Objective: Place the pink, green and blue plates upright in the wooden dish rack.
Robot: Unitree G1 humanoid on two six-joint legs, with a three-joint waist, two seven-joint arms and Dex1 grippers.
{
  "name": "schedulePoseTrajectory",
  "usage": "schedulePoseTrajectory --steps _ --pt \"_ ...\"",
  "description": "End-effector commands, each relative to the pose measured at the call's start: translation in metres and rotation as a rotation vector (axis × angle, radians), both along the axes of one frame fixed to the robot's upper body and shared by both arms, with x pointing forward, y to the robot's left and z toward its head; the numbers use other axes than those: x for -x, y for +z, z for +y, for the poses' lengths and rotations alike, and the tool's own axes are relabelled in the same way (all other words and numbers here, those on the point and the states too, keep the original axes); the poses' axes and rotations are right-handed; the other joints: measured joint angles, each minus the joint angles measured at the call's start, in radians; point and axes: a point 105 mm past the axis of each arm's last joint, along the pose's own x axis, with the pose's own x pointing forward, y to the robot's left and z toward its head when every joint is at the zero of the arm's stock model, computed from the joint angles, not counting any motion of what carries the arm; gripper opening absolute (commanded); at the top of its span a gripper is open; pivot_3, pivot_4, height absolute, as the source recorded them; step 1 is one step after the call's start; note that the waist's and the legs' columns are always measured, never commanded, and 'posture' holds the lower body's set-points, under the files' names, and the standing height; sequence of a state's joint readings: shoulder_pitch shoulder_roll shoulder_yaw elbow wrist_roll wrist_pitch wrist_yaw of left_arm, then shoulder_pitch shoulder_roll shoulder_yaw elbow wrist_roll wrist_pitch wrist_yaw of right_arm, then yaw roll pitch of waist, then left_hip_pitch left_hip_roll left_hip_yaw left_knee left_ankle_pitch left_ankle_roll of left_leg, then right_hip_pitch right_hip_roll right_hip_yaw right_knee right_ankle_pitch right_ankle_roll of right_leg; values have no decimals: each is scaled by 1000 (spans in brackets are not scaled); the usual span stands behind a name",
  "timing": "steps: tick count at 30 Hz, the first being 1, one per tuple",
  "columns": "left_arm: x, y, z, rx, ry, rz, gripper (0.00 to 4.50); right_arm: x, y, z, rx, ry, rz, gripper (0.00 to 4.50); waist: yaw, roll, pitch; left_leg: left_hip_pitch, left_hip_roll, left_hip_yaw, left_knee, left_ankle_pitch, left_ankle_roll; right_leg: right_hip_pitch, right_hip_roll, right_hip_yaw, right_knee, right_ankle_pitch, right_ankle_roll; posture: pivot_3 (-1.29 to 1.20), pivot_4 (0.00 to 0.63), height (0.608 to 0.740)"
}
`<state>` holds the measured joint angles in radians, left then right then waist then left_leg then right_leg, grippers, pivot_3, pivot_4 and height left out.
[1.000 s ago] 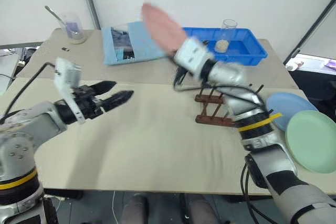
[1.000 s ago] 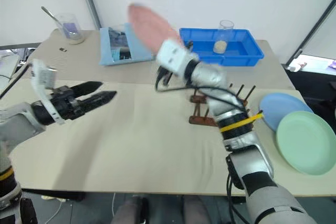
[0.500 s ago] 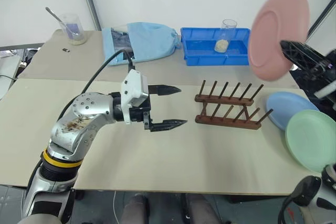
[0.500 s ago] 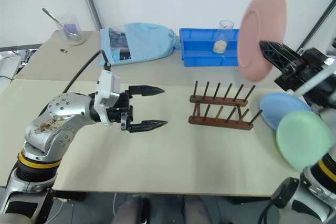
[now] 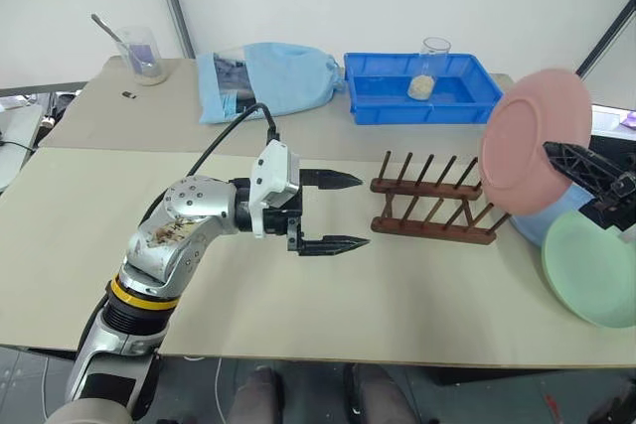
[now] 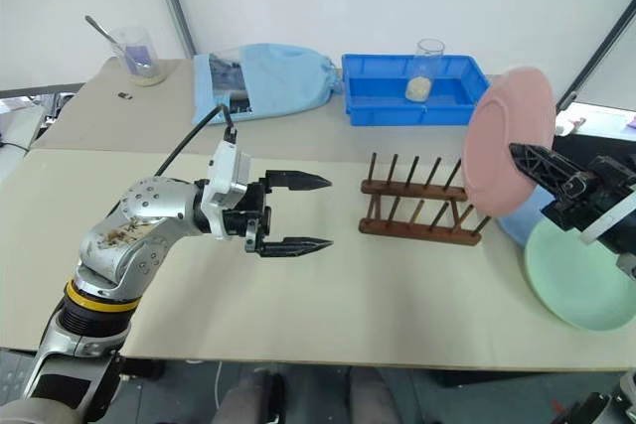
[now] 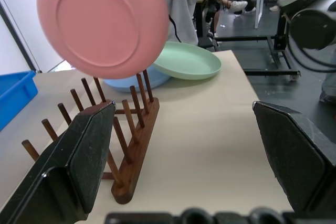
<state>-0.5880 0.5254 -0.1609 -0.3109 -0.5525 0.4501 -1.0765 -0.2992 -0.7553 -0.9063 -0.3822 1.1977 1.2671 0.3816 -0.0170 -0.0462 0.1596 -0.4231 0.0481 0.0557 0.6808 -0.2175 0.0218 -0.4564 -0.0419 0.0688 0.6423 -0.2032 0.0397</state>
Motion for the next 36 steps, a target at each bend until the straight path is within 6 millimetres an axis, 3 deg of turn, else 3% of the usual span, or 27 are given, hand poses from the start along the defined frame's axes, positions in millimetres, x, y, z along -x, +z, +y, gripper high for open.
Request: schedulePoseTrajectory --steps 1,17,19,25,29,33,36 --pt "5 10 -3 22 -30 -49 4471 1 9 -2 13 -6 -45 0 -1 0 0 0 0 0 0 0 0 0 0 0 0 0 0 0 150 696" --pt "7 9 -5 31 -40 -48 4471 -30 -2 -22 7 -58 64 0 2 1 0 0 0 0 0 0 0 0 0 0 0 0 0 0 150 696" --pt "8 8 -5 31 -38 -48 4500 -32 -2 -22 5 -59 67 940 2 1 0 0 0 0 0 0 0 0 0 0 0 0 0 0 150 696" --pt "8 7 -7 34 -35 -44 4500 -38 9 -26 14 -107 17 2935 1 1 0 0 0 0 0 0 0 0 0 0 0 0 0 0 150 696" --pt "9 4 -7 26 -42 -42 4500 -31 38 -35 31 -166 -90 4291 2 2 0 0 0 0 0 0 0 0 0 0 0 0 0 0 150 696" --pt "10 2 -8 13 -57 -43 4500 0 61 -47 91 -212 -160 4419 13 4 0 -1 -1 -1 0 0 0 0 0 0 -1 0 1 0 150 696" --pt "15 -1 -9 2 -97 -33 4500 30 53 -52 207 -224 -111 4419 21 4 0 -1 -1 -1 0 0 1 0 0 0 -1 -1 1 0 150 696"
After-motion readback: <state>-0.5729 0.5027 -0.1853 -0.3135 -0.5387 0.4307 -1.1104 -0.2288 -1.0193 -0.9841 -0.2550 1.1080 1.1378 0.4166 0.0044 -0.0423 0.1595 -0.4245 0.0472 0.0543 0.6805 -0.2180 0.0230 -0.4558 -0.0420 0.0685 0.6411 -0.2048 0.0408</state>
